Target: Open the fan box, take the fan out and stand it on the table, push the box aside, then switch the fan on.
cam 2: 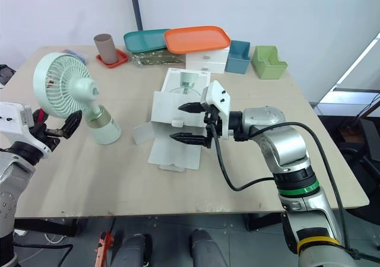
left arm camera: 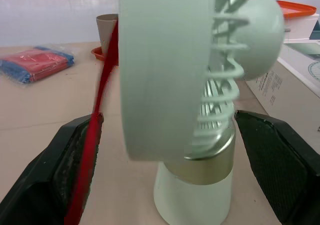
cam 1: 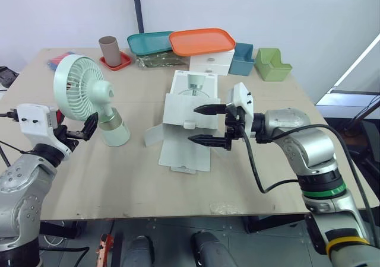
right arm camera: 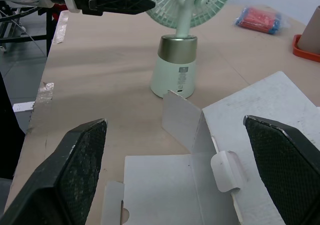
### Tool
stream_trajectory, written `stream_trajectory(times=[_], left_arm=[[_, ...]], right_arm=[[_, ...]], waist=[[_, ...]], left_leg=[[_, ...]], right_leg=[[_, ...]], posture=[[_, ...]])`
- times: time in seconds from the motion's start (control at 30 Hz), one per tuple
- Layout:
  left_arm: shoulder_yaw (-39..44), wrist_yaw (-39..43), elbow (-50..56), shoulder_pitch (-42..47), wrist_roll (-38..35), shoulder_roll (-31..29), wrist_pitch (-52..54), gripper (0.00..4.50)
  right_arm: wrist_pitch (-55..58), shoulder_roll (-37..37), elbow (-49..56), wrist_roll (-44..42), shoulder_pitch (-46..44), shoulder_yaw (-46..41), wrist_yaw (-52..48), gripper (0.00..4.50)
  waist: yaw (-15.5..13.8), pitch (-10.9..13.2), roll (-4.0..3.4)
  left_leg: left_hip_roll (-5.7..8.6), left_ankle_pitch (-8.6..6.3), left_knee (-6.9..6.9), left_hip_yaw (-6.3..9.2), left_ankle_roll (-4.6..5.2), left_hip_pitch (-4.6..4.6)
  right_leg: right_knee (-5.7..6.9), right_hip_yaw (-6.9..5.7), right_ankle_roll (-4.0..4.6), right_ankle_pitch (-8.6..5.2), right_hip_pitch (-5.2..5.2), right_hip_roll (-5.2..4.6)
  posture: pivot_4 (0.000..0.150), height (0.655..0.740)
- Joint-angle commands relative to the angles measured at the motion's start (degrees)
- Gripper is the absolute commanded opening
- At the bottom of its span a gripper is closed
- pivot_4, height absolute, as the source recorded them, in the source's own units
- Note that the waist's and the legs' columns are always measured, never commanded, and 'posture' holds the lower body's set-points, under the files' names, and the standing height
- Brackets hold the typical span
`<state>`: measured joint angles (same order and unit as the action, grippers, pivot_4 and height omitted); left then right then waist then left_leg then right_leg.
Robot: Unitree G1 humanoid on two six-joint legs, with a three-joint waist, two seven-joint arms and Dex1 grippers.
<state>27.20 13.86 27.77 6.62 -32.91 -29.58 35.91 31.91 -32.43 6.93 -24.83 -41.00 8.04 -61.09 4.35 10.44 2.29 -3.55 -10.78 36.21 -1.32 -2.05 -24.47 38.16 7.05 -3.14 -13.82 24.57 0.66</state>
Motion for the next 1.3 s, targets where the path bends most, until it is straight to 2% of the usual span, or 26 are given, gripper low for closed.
stream_trajectory(times=[0.03,0.23,0.43,0.63,0.77,0.83,0.97,1.07,1.2,1.3], left_arm=[[3.28,0.09,4.02,-1.22,-1.05,-0.22,-2.10,4.47],[10.18,-0.17,8.49,-5.78,-4.43,-0.12,-2.73,4.47],[14.38,0.68,11.27,-4.12,-10.12,-2.74,-3.08,4.47],[12.54,6.20,16.00,-1.92,-27.85,-10.45,1.50,4.47],[9.16,9.72,16.95,-2.85,-33.65,-15.07,3.49,4.47],[5.77,11.52,15.88,-2.25,-33.49,-16.53,3.86,4.47],[-3.20,17.45,12.54,-2.37,-25.63,-17.11,1.38,4.47],[-8.37,20.34,9.94,-3.01,-19.04,-15.91,-1.92,4.47],[-11.33,19.03,6.23,-2.92,-18.77,-11.16,-1.53,4.47],[-15.20,24.77,3.58,-6.89,-14.21,-9.58,-4.87,4.47]], right_arm=[[-0.98,-0.47,0.42,-0.33,-1.45,-1.47,-0.28,4.50],[-1.33,-0.19,-0.42,-0.24,-1.93,-1.37,-0.74,4.50],[-2.08,0.64,-1.78,-0.10,-2.68,-0.84,-1.17,4.50],[-3.20,1.35,-3.82,0.49,-3.72,-0.34,-1.89,4.50],[-2.91,0.93,-3.16,0.37,-3.52,-1.04,-1.25,4.50],[-2.43,0.65,-2.68,0.12,-3.42,-1.55,-0.70,4.50],[-0.46,-0.44,0.46,-0.42,-2.49,-3.34,2.16,4.50],[1.78,-1.33,3.07,-0.85,-1.51,-4.97,4.86,4.50],[5.73,-3.45,7.89,-1.29,0.64,-7.01,7.91,4.50],[13.14,-6.11,14.85,-2.55,5.24,-9.90,12.77,4.50]], waist=[[0.01,0.00,0.00],[0.16,-0.01,0.02],[-0.03,0.00,0.07],[0.03,0.02,0.17],[0.07,0.03,0.16],[0.07,0.03,0.15],[0.05,0.04,0.13],[0.02,0.04,0.13],[-0.01,0.04,0.13],[-0.04,0.04,0.14]], left_leg=[[0.00,0.00,0.00,0.00,0.00,0.00],[-0.02,0.00,0.00,-0.01,0.00,0.01],[0.00,0.00,0.07,0.00,0.00,0.01],[0.00,0.02,0.14,-0.03,-0.01,0.03],[-0.02,0.01,0.09,-0.01,-0.01,0.02],[-0.03,0.01,0.07,0.03,-0.01,0.03],[-0.02,0.01,0.07,0.01,-0.01,0.03],[-0.01,0.01,0.07,0.01,-0.01,0.02],[-0.02,0.01,0.06,0.01,-0.01,0.01],[-0.02,0.00,0.03,0.02,0.00,-0.02]], right_leg=[[0.00,0.00,-0.01,0.01,0.00,0.00],[0.00,0.00,0.01,0.00,0.01,0.00],[0.00,-0.02,0.05,-0.03,-0.04,-0.01],[-0.01,0.01,0.12,-0.05,-0.07,-0.03],[0.00,-0.02,-0.02,0.00,-0.03,-0.02],[0.01,-0.05,0.02,-0.02,-0.02,0.02],[0.01,-0.03,0.23,-0.13,-0.02,0.02],[0.00,-0.03,0.28,-0.16,-0.02,0.01],[0.00,-0.04,0.29,-0.17,0.00,0.01],[0.00,-0.03,0.24,-0.17,0.01,0.00]], posture=[[0.150,0.7400],[0.150,0.7400],[0.150,0.7400],[0.150,0.7400],[0.150,0.7400],[0.150,0.7400],[0.150,0.7400],[0.150,0.7400],[0.150,0.7400],[0.150,0.7400]])
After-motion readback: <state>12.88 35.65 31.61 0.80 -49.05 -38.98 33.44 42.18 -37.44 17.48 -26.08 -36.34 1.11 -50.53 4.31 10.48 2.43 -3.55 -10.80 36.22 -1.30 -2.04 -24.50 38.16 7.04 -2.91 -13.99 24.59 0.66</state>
